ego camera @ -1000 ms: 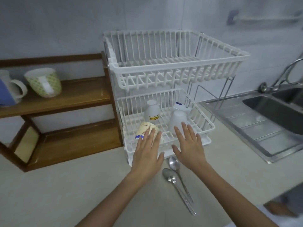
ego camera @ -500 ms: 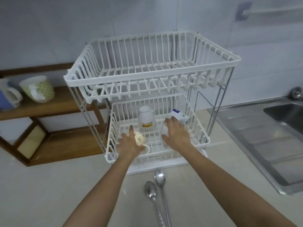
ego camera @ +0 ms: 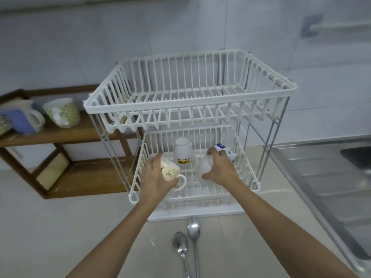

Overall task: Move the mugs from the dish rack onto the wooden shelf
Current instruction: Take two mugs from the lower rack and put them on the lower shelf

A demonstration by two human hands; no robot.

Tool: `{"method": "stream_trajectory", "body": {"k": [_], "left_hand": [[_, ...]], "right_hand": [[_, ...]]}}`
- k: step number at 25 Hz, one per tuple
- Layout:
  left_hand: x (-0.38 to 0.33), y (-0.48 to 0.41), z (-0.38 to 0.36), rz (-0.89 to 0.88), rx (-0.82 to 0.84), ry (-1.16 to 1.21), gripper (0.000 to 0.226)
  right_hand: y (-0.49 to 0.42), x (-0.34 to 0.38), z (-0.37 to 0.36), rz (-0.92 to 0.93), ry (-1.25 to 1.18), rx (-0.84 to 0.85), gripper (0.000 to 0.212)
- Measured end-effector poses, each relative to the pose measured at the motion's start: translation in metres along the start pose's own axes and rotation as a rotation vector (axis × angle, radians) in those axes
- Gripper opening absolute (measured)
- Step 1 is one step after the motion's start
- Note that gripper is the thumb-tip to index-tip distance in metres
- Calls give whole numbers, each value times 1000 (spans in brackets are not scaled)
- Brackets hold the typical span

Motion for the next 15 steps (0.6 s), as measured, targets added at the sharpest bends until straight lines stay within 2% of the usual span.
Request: {"method": "stream_trajectory", "body": {"k": [1,3,5,7,11,15], "left_hand": [[-6,10,9,-36,-57,91,104],[-12,38,23,-48,-102,327,104],[-9,67,33,-38,-83,475,102],[2,94,40,-16,-53,492,102],[39,131,53,34,-18,493,98],[86,148,76,136,-49,504,96]], "right_hand": [[7,1,9,22,-161,-90,77],[26,-3,19,12,-663,-187,74],[46,-5,11,-28,-1207,-46,74],[69,-7,-7,-73,-1493,200,79],[113,-4,-52,-68,-1665,509,88],[137,51,-84,164,-1566,812,79]]}}
Point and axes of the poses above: each hand's wrist, its own y-axis away from the middle knuckle, its own z-axis out of the back of the hand, x = y × z, the point moved 5 cm from there along -y, towards the middle knuckle, and after that the axes turned 11 degrees about x, right-handed, at the moved point
